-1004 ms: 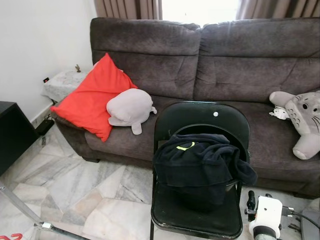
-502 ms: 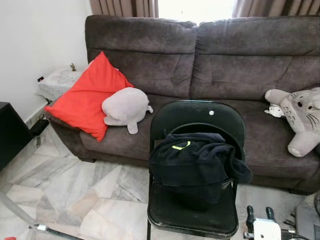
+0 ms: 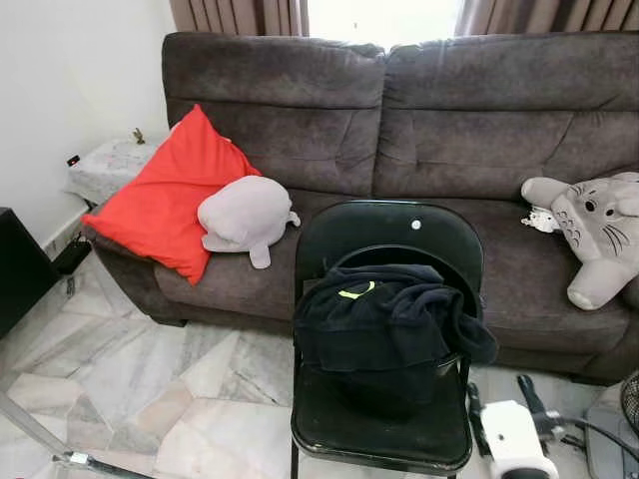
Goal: Hang hanger
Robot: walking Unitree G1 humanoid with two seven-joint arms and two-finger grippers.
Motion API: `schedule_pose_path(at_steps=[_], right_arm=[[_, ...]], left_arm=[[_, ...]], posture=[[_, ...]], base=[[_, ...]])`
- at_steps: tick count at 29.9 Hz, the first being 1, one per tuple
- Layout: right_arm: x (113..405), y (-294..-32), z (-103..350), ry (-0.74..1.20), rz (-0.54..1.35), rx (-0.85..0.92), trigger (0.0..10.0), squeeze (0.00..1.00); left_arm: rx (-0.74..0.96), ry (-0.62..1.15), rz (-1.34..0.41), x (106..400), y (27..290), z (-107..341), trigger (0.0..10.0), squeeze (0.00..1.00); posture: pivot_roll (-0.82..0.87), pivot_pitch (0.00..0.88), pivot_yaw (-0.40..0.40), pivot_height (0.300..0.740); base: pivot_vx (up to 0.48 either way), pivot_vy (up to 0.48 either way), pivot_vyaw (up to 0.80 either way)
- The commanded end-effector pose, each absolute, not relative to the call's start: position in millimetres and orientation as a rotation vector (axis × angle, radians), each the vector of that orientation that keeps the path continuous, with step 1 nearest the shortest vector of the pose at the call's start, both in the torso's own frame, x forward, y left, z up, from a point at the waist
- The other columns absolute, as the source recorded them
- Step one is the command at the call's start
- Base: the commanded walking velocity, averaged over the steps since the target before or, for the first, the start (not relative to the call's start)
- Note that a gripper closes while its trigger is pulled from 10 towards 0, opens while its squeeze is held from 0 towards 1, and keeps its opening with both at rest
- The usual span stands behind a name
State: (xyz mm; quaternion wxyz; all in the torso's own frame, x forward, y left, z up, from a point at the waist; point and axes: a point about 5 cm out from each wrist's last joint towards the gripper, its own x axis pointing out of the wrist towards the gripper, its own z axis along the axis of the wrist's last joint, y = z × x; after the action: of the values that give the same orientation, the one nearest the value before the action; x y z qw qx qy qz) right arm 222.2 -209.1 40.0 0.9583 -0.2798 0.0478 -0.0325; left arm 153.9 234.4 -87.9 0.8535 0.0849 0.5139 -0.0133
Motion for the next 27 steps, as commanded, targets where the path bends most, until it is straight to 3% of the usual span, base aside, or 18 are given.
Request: schedule_pose_path(at_steps=[1, 14, 18, 27], right_arm=[[225, -203, 40, 0.099, -0.011, -0.618, 10.0, 0.0], [232, -183, 56, 0.001, 0.14, -0.719, 10.0, 0.0], [228, -188, 59, -0.011, 0.239, -0.926, 10.0, 0.0], [231, -195, 65, -0.007, 0.245, -1.139, 10.0, 0.0]], left_arm=[[0.202, 1.099, -0.036, 150, 238, -89, 10.0, 0.0], [0.195, 1.089, -0.045, 153, 237, -87, 10.0, 0.0], [0.193, 1.089, -0.05, 154, 236, -87, 10.0, 0.0], [0.182, 1.089, -0.044, 155, 236, -87, 10.0, 0.0]], posture=[[-0.06, 0.0, 0.072, 0.74], [-0.07, 0.0, 0.069, 0.74], [-0.08, 0.0, 0.069, 0.74], [-0.07, 0.0, 0.065, 0.74]], base=[[0.0, 0.0, 0.0], [0.0, 0.0, 0.0], [0.0, 0.0, 0.0], [0.0, 0.0, 0.0]])
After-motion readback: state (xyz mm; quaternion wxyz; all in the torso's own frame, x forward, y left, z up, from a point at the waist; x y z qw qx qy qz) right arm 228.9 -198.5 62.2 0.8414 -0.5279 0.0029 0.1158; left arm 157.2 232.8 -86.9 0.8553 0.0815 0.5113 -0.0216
